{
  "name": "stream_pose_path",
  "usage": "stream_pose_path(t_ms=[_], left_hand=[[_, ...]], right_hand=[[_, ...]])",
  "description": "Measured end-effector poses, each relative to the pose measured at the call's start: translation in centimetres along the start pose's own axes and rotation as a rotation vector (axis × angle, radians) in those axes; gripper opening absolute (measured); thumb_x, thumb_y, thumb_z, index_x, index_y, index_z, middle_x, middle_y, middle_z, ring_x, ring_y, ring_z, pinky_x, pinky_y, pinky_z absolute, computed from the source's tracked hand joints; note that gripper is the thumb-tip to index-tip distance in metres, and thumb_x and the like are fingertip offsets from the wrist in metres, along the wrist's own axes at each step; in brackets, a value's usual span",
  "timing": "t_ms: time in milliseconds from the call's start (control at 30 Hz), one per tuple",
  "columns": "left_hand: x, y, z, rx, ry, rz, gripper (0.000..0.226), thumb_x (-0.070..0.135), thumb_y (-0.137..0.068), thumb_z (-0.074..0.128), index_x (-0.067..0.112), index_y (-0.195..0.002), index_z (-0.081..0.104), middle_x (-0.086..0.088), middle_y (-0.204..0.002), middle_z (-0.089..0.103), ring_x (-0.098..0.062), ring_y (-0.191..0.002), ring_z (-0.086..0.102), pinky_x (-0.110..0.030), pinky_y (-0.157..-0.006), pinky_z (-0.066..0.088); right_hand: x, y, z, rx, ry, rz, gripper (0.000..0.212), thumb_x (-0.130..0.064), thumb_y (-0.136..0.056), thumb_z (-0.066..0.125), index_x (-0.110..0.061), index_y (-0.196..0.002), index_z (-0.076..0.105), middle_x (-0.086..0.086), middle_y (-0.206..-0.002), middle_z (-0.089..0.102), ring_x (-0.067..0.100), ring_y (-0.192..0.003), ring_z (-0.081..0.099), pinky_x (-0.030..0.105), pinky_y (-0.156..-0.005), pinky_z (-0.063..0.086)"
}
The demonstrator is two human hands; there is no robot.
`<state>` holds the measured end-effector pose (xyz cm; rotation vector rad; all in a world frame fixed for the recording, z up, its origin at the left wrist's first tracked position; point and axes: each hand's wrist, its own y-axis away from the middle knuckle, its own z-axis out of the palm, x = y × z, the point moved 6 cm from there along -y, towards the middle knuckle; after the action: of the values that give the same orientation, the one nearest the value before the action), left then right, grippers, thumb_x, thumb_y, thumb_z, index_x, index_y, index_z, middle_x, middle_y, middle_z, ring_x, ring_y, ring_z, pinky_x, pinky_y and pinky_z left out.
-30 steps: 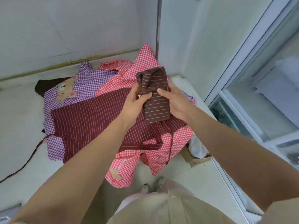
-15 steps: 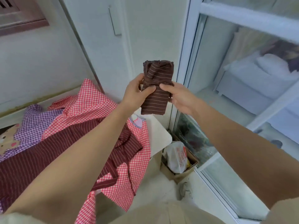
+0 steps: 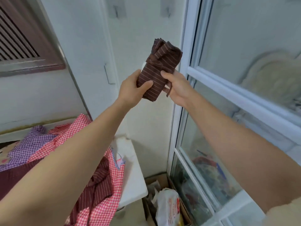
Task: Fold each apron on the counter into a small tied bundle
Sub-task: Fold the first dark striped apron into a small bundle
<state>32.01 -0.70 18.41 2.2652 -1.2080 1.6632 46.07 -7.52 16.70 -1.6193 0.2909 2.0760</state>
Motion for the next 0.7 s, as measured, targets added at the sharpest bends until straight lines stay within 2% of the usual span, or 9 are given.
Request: stream_pose_path(t_ms=[100,233,367,500,567,633,700], left_hand=[[2.0,-1.7,-2.3,0.125,-0.105,0.035,0.023,0.029,-0.090,0.064,0.016,-0.108,0.058,0.005,-0.084,0.066,-0.013,-0.076,0.064,-0.035,-0.070,0.056],[5.1,-4.2,-4.7,0.203,-0.165,0.076,0.027,0.030,-0.086,0.062,0.021,-0.111,0.057,0.001,-0.095,0.068,-0.012,-0.084,0.066,-0.037,-0.080,0.056],[8.0,-7.1,-7.4,0.308,-0.232,0.147,0.029,0.039,-0.082,0.059,0.025,-0.108,0.057,-0.002,-0.101,0.065,-0.015,-0.087,0.064,-0.040,-0.079,0.055],[9.3,-9.0,-9.5,0.377,-0.268,0.196,0.027,0.043,-0.080,0.058,0.028,-0.102,0.056,0.000,-0.098,0.064,-0.014,-0.087,0.062,-0.039,-0.077,0.054],[8.9,-9.6,-10.3,0.396,-0.272,0.194,0.024,0.041,-0.084,0.060,0.025,-0.101,0.058,0.002,-0.093,0.066,-0.012,-0.084,0.063,-0.038,-0.076,0.055],[8.0,-9.9,-11.0,0.420,-0.239,0.176,0.026,0.042,-0.084,0.060,0.023,-0.102,0.059,0.004,-0.092,0.067,-0.011,-0.083,0.064,-0.039,-0.078,0.056],[7.0,-10.1,-11.6,0.426,-0.185,0.152,0.028,0.040,-0.086,0.062,0.022,-0.107,0.058,0.006,-0.090,0.068,-0.009,-0.081,0.066,-0.039,-0.079,0.056]], right_hand=[[-2.7,-1.8,1.4,-0.012,-0.034,-0.075,0.026,-0.012,-0.097,0.058,-0.021,-0.121,0.056,0.000,-0.114,0.068,0.014,-0.102,0.065,0.034,-0.096,0.051],[-6.3,-3.9,3.3,-0.027,-0.106,-0.138,0.028,-0.013,-0.097,0.058,-0.021,-0.124,0.054,-0.001,-0.113,0.067,0.012,-0.099,0.065,0.034,-0.098,0.050],[-10.0,-6.1,5.4,-0.053,-0.144,-0.194,0.030,-0.013,-0.097,0.058,-0.019,-0.127,0.054,-0.001,-0.112,0.068,0.012,-0.097,0.066,0.029,-0.087,0.054],[-12.6,-8.1,7.1,-0.084,-0.140,-0.225,0.022,-0.014,-0.097,0.058,-0.025,-0.116,0.058,-0.005,-0.104,0.070,0.010,-0.093,0.067,0.027,-0.079,0.054],[-13.0,-9.1,7.8,-0.092,-0.102,-0.236,0.021,-0.014,-0.096,0.059,-0.025,-0.114,0.059,-0.007,-0.100,0.071,0.008,-0.091,0.067,0.028,-0.080,0.054],[-13.0,-10.1,8.7,-0.103,-0.049,-0.250,0.023,-0.013,-0.095,0.059,-0.024,-0.116,0.060,-0.006,-0.102,0.070,0.010,-0.091,0.067,0.032,-0.088,0.053],[-12.8,-10.9,9.7,-0.116,-0.011,-0.263,0.023,-0.012,-0.095,0.059,-0.022,-0.117,0.060,-0.005,-0.104,0.070,0.010,-0.091,0.067,0.032,-0.088,0.053]])
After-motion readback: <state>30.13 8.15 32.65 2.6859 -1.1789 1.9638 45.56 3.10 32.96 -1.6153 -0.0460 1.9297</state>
